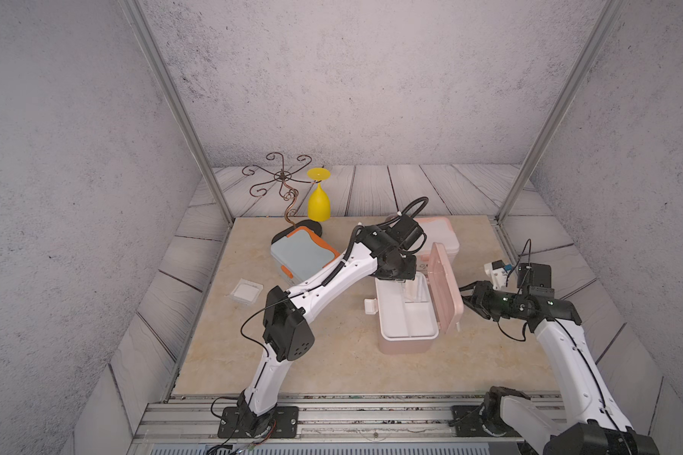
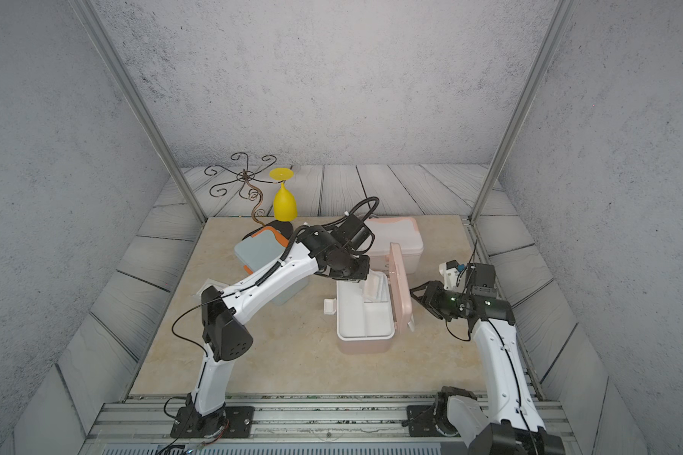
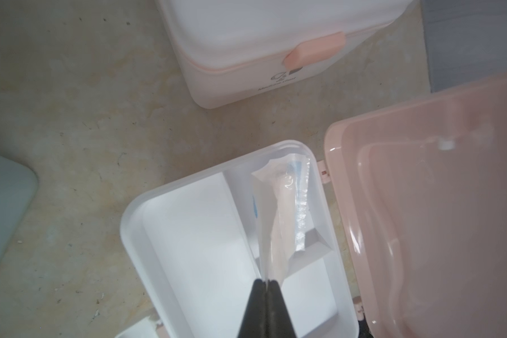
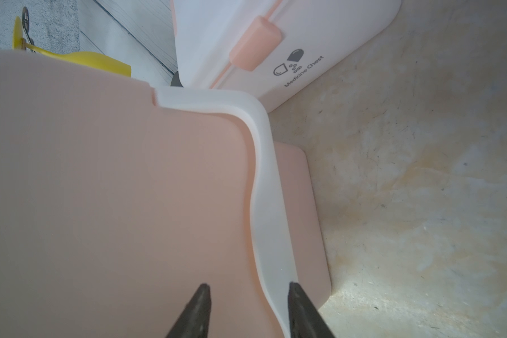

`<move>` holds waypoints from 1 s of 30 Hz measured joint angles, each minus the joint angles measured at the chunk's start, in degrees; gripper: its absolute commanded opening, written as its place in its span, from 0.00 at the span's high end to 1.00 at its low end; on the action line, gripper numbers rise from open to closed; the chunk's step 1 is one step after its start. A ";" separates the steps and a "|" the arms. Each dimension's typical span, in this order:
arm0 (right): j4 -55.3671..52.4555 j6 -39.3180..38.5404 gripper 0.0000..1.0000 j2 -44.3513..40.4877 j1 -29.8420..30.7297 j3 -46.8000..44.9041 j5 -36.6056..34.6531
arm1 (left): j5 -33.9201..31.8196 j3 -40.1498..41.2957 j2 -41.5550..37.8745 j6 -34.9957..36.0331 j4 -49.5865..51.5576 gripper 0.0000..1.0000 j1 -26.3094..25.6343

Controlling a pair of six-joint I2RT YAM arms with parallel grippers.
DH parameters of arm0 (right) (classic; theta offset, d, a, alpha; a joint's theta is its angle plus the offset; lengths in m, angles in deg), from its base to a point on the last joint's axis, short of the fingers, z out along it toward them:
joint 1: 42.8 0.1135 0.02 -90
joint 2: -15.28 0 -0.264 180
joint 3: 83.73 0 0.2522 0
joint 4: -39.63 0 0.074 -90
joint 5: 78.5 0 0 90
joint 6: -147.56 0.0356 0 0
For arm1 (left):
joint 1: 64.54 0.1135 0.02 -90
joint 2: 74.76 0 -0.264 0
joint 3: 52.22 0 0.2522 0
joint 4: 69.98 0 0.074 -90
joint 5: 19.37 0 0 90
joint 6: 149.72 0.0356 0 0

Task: Open first aid kits and take out gauze
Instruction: Pick up the gauze from the first aid kit, then place the gauze at the center of the board.

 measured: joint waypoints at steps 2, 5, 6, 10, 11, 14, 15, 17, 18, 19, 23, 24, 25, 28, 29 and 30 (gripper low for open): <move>0.00 -0.02 0.55 0.00 0.00 0.00 -0.07 | -0.90 2.47 -3.89 -0.26 -0.50 1.00 0.44; 0.00 -0.02 0.55 0.00 0.00 0.00 -0.33 | -2.14 10.56 -11.50 -1.22 -2.67 1.00 2.05; 0.00 -0.02 0.55 0.00 0.00 0.00 -0.37 | -2.60 14.95 -14.82 -1.77 -4.07 1.00 2.97; 0.00 -0.04 0.55 0.00 0.00 0.00 -0.39 | -4.31 33.77 -28.28 -4.37 -9.99 1.00 7.96; 0.00 -0.09 0.55 0.00 0.00 0.00 -0.39 | -4.59 38.05 -31.56 -5.05 -11.17 1.00 9.73; 0.00 -0.26 0.55 0.00 0.00 0.00 -0.39 | -5.55 47.93 -39.76 -6.43 -13.55 1.00 15.78; 0.00 -0.33 0.55 0.00 0.00 0.00 -0.39 | -5.75 50.75 -42.29 -6.75 -14.21 1.00 18.27; 0.00 -0.44 0.55 0.00 0.00 0.00 -0.39 | -5.92 55.21 -46.27 -7.02 -15.17 1.00 22.88; -0.02 -0.46 0.55 0.00 0.00 0.00 -0.39 | -5.88 57.24 -48.00 -7.13 -15.63 1.00 25.18; -0.07 -0.50 0.55 0.00 0.00 0.00 -0.39 | -5.86 59.36 -49.77 -7.15 -15.93 1.00 27.63; -0.59 -0.85 0.55 0.00 0.00 0.00 -0.52 | -5.40 65.99 -55.45 -7.10 -16.65 1.00 36.70; -0.70 -0.87 0.55 0.00 0.00 0.00 -0.63 | -5.11 67.06 -56.39 -7.06 -16.72 1.00 38.36; -0.85 -0.90 0.55 0.00 0.00 0.00 -0.72 | -4.68 68.52 -57.59 -7.06 -16.96 1.00 40.54; -0.96 -1.03 0.55 0.00 0.00 0.00 -0.85 | -3.06 72.22 -60.35 -7.04 -17.66 1.00 46.58; -1.01 -1.07 0.55 0.00 0.00 0.00 -0.85 | -2.69 73.40 -61.05 -7.06 -17.97 1.00 48.41; -1.05 -1.07 0.55 0.00 0.00 0.00 -0.85 | -2.21 74.49 -61.66 -7.10 -18.21 1.00 50.14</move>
